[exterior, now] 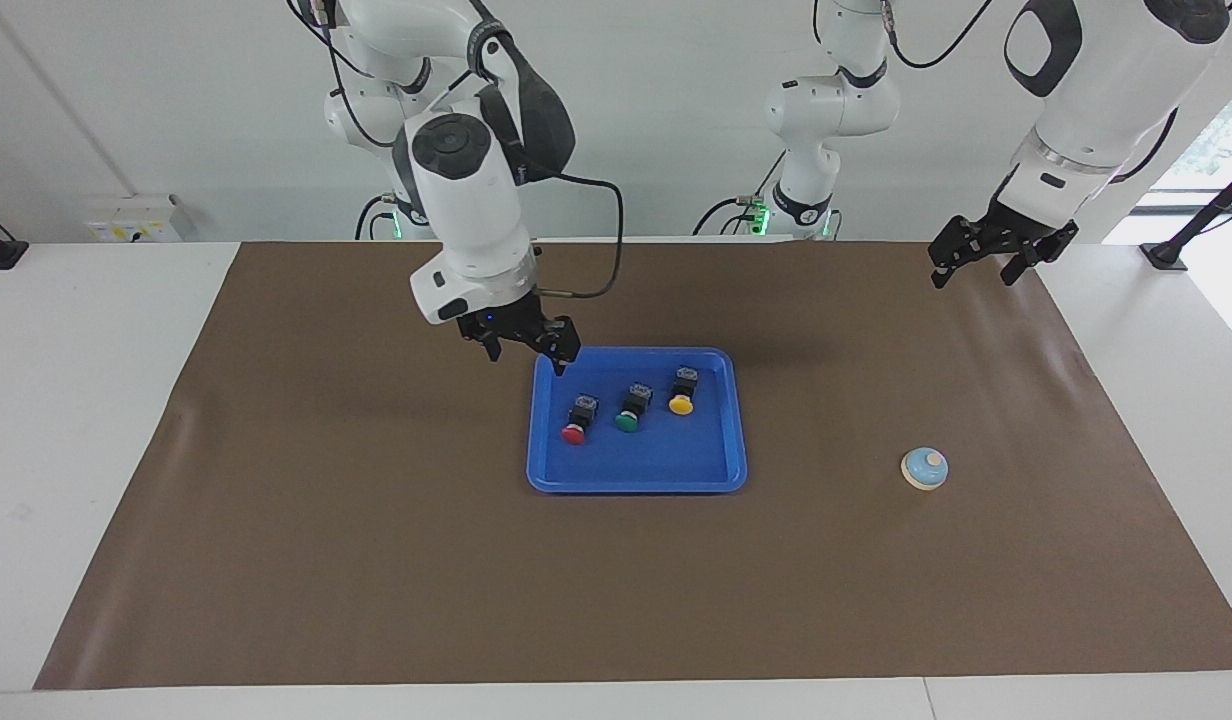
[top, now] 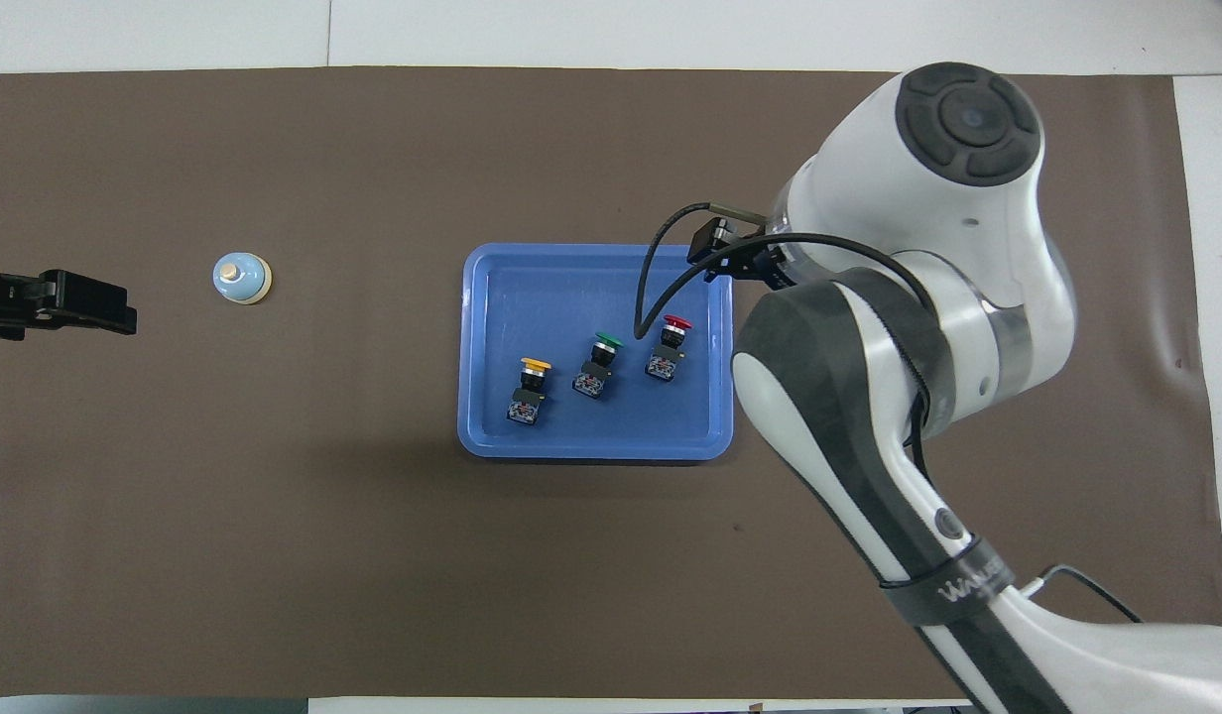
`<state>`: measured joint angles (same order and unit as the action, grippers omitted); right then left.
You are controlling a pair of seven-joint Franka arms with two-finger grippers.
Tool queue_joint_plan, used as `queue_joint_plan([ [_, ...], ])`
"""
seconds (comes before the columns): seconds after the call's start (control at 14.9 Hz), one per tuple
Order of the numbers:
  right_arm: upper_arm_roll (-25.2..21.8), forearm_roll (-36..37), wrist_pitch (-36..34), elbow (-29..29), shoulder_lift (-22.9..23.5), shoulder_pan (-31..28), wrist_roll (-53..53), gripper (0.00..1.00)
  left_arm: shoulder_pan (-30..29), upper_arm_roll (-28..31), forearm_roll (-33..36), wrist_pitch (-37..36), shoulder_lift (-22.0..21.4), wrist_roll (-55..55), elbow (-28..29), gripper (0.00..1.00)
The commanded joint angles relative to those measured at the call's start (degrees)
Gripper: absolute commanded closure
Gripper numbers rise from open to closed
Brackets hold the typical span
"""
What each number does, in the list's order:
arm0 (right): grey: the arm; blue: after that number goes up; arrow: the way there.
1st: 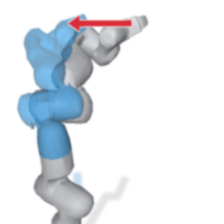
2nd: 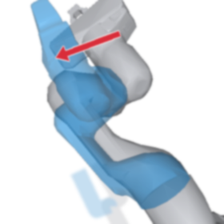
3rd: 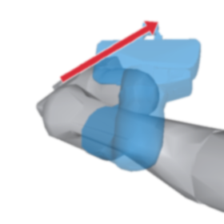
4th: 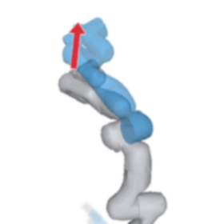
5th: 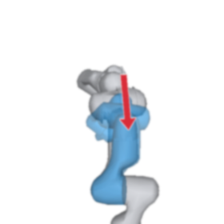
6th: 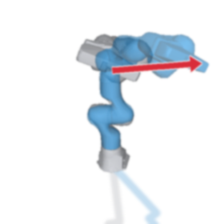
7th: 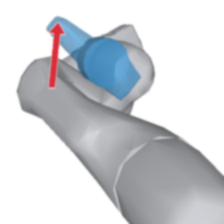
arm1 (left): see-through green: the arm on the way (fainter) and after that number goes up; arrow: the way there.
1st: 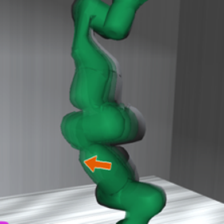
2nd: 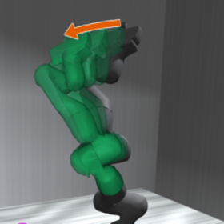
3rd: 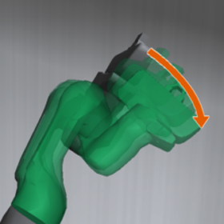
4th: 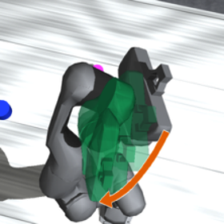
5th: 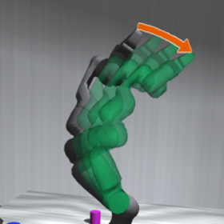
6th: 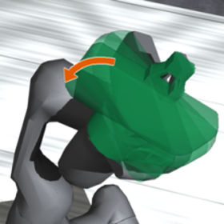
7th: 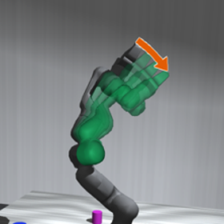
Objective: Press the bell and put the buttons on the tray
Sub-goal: 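Withdraw the right gripper to rest while the left gripper reaches the bell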
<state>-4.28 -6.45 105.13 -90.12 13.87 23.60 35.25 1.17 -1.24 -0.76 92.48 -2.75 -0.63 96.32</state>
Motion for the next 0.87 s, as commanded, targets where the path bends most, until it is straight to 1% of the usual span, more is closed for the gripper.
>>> queue_joint_plan([
  [0.0,0.5,-0.3,-2.9,-0.5,-2.1,-4.3,-9.5,0.00,0.1,0.2,0.1,-1.0,-0.2,-0.2,-0.6,0.00],
  [0.13,0.4,-0.2,-4.8,-0.5,-3.2,-8.1,-18.3,0.00,0.8,0.2,0.2,0.9,-0.5,0.1,0.6,0.00],
  [0.2,0.5,0.3,-5.5,-0.5,-3.8,-10.0,-22.3,0.00,0.9,0.1,0.4,4.9,-0.9,0.3,2.3,0.15],
  [0.27,0.5,1.3,-6.4,-0.4,-4.3,-11.9,-25.9,0.00,0.9,-0.1,0.4,6.3,-0.9,0.2,2.9,0.48],
  [0.33,0.6,2.2,-7.2,-0.5,-4.9,-13.6,-29.1,0.00,0.9,-0.1,0.4,7.4,0.0,0.0,3.1,0.99],
  [0.4,0.8,2.5,-8.0,-0.5,-5.3,-15.6,-32.1,0.00,0.9,-0.1,0.3,8.8,1.0,-0.2,3.1,1.00],
  [0.6,1.3,4.9,-10.8,-0.5,-7.9,-19.8,-39.5,0.00,0.5,-0.1,0.3,15.4,7.4,-0.2,3.0,1.00],
  [0.67,1.4,5.6,-12.4,-0.9,-9.5,-21.0,-40.9,0.00,0.3,0.0,0.4,17.6,10.3,0.1,2.7,1.00],
  [0.8,1.5,6.4,-16.7,-1.7,-12.9,-22.3,-41.0,0.00,0.0,0.0,0.5,21.1,14.2,0.3,2.6,1.00],
])
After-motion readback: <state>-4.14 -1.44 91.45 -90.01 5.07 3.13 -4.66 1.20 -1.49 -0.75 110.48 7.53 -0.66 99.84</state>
